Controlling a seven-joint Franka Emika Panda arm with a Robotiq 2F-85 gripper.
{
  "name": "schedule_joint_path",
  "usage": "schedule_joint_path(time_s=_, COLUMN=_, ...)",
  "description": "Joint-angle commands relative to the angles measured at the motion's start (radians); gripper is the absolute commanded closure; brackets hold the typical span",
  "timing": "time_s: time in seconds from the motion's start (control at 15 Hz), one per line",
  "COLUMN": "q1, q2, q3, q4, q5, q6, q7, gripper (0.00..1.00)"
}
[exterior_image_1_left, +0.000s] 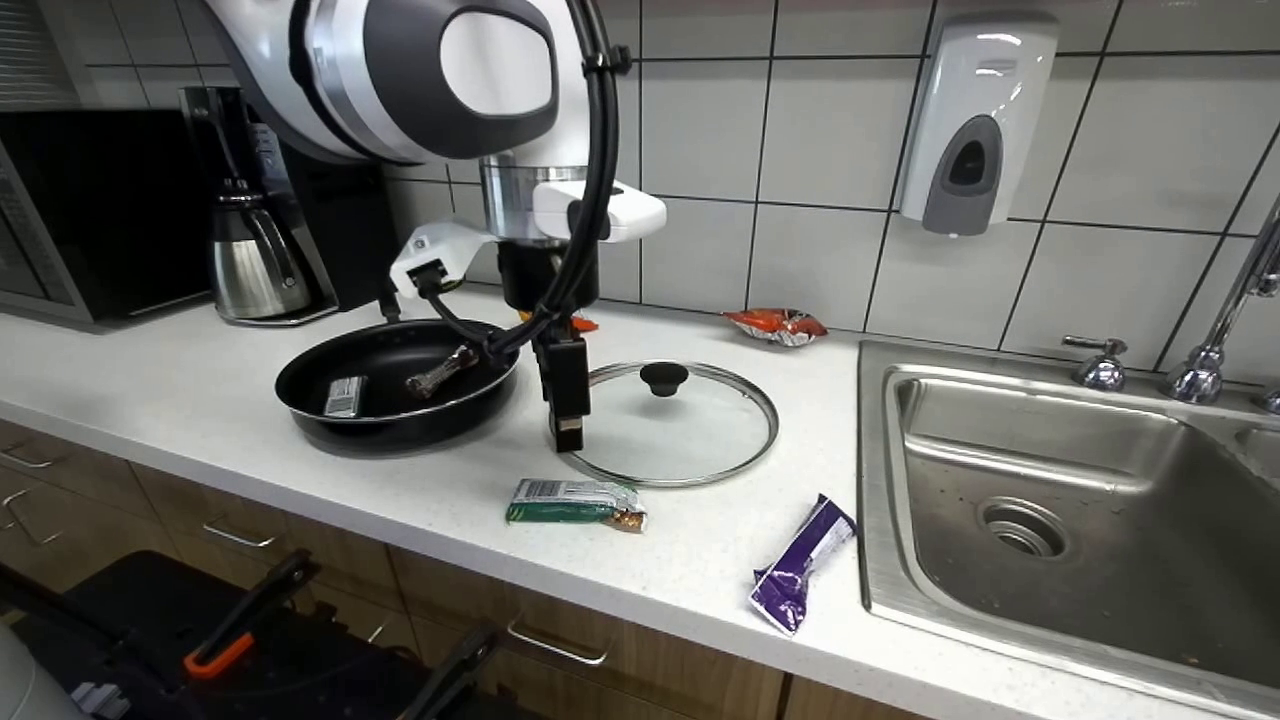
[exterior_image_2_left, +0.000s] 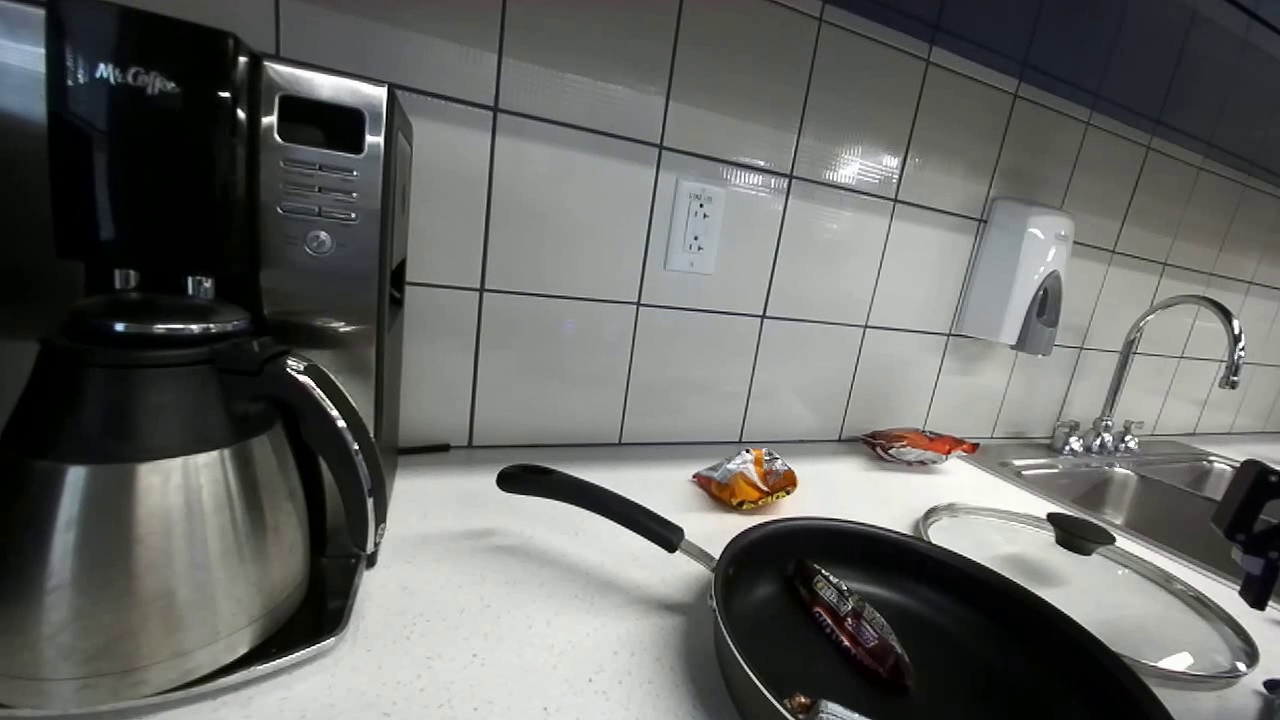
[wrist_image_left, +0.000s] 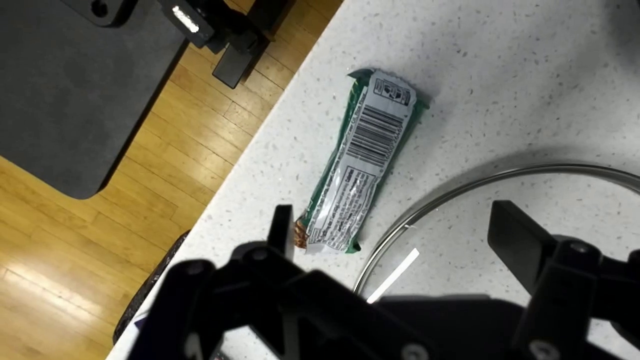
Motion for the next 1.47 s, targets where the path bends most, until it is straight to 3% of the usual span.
schedule_joint_path(time_s=0.0, q1=-0.004, q2=-0.001, q3=0.004, q4=0.001, q5=0.002, q6=-0.002, q7=-0.001, gripper=0.00)
schedule_joint_path(time_s=0.93, q1=0.018, q2=0.114, q3=0.004, q4=0.001, q5=-0.009, q6=0.046, q7=0.012, gripper=0.00)
schedule_joint_path(time_s=1.4, q1=0.041, q2=0.202, q3=-0.009, q4=0.001, q5=-0.102, q6=0.108, q7=0.108, gripper=0.00)
